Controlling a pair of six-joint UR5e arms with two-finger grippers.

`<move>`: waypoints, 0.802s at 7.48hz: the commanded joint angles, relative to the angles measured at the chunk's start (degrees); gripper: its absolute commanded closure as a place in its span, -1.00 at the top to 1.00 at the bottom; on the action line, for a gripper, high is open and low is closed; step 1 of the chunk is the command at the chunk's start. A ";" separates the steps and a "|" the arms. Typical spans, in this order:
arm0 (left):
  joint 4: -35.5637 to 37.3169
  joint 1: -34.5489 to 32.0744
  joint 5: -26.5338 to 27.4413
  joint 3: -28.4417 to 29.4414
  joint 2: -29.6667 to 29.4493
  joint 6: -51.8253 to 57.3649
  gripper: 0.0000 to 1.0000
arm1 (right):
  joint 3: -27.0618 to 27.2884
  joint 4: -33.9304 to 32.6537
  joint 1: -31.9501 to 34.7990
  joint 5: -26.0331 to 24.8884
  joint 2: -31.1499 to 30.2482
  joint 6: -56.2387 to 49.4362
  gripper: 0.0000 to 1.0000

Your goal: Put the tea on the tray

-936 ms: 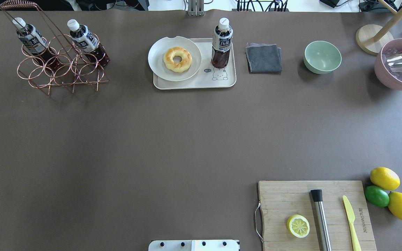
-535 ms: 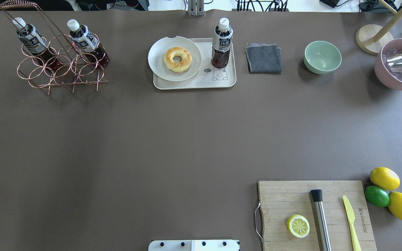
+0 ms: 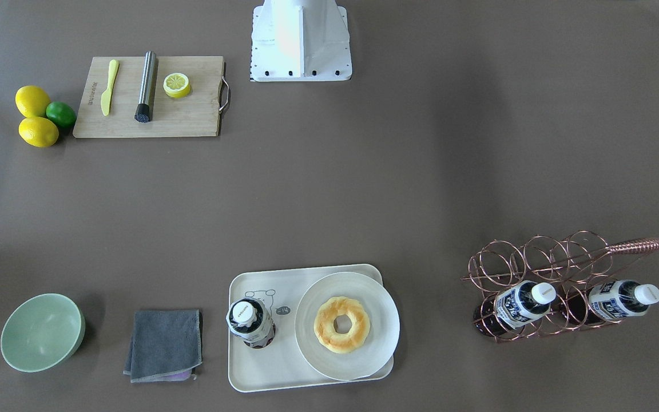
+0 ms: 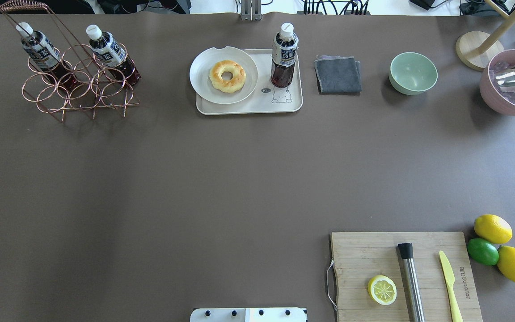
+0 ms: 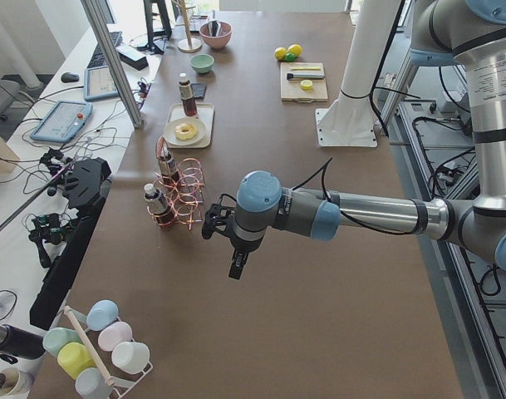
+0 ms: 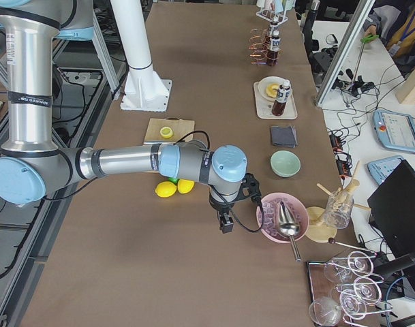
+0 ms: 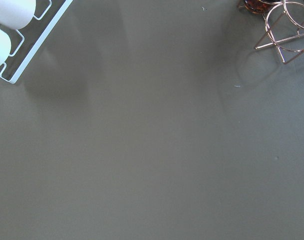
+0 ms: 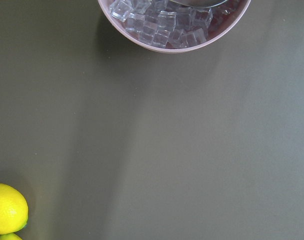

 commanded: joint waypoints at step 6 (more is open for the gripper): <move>-0.02 -0.11 -0.16 0.02 0.27 0.00 0.96 | -8.09 12.28 -0.72 -0.02 0.05 1.96 1.00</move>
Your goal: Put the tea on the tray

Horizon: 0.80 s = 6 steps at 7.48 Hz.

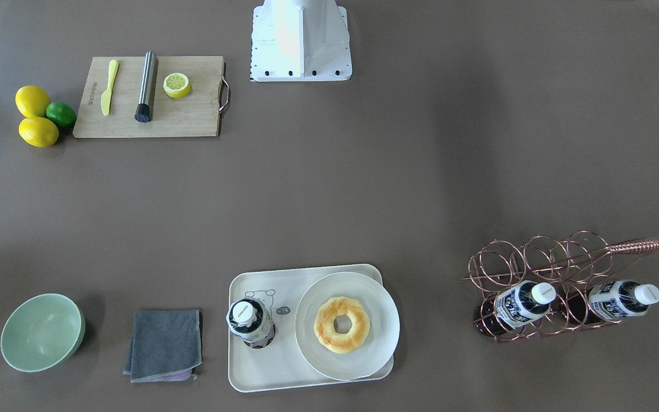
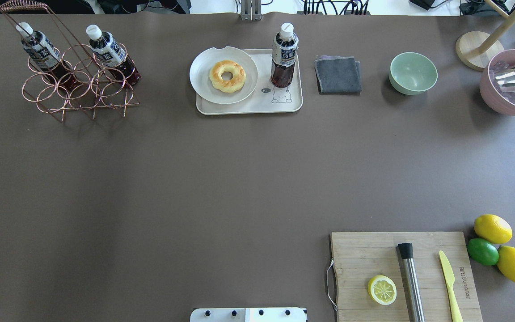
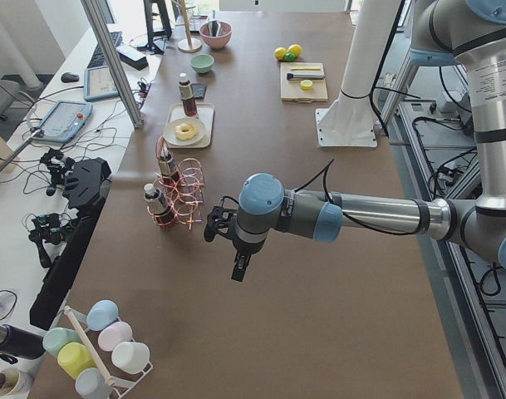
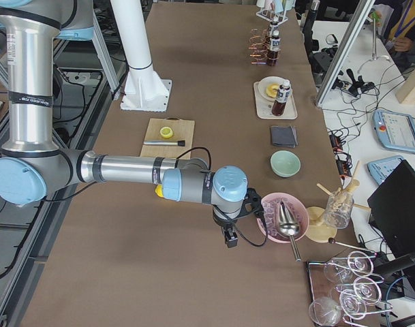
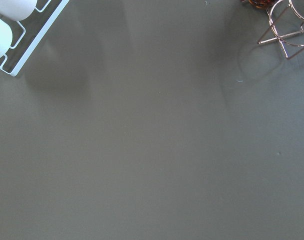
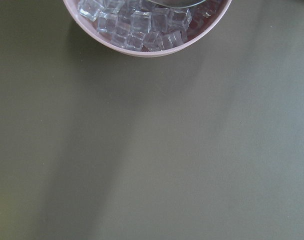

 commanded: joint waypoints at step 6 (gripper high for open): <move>0.03 0.35 0.18 1.59 -1.11 -0.13 0.95 | 1.07 0.33 -0.39 0.13 0.20 3.69 1.00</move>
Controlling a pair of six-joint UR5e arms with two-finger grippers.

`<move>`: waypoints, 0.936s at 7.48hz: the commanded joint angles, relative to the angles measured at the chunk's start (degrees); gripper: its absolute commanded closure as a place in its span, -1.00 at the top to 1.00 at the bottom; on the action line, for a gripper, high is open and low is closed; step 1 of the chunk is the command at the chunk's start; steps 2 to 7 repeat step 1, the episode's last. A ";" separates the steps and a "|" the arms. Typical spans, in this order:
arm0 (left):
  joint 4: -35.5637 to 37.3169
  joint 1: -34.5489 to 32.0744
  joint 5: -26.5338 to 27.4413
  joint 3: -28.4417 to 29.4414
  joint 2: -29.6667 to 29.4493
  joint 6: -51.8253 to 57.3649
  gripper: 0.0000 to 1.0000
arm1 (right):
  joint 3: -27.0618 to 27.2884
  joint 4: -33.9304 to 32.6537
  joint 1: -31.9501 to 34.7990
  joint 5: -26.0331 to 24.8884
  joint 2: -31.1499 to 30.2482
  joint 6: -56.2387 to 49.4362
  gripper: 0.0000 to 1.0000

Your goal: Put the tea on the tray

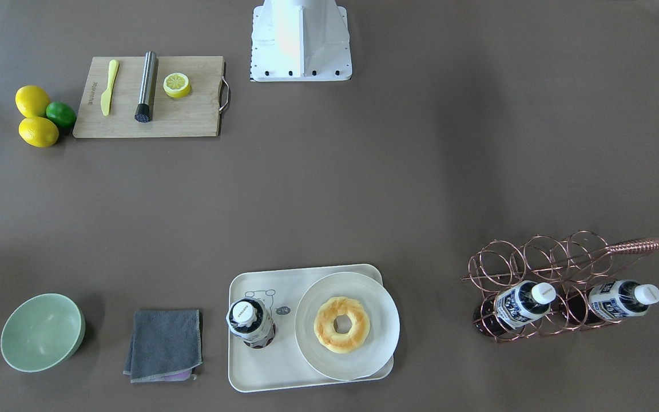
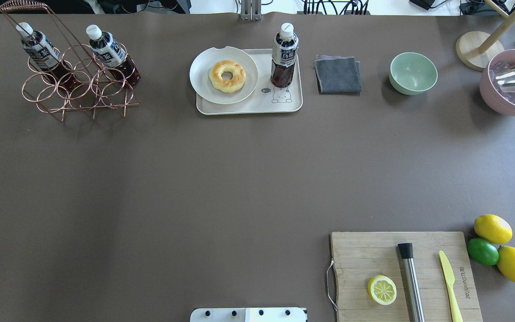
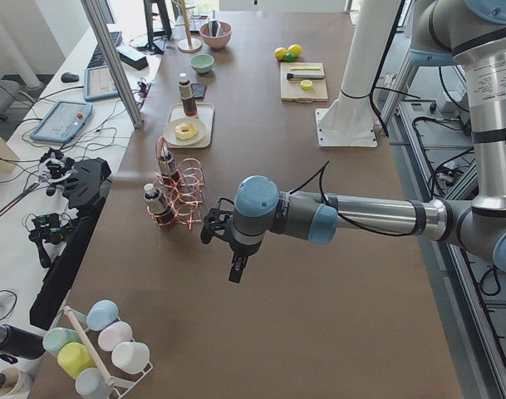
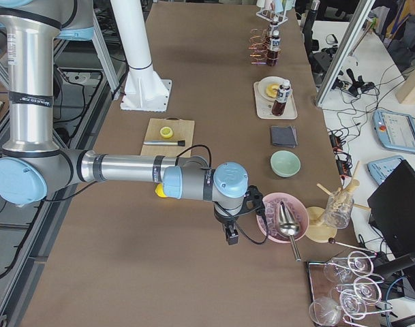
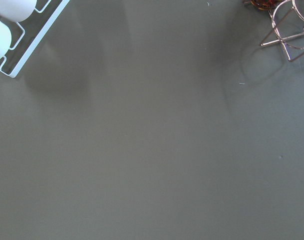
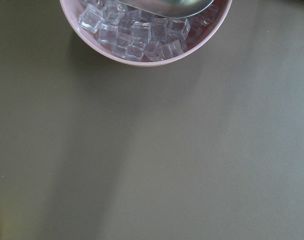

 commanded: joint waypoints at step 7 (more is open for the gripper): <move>-0.01 0.12 0.13 0.16 -0.21 -0.02 0.96 | 0.58 0.04 -0.10 -0.06 -0.07 0.70 1.00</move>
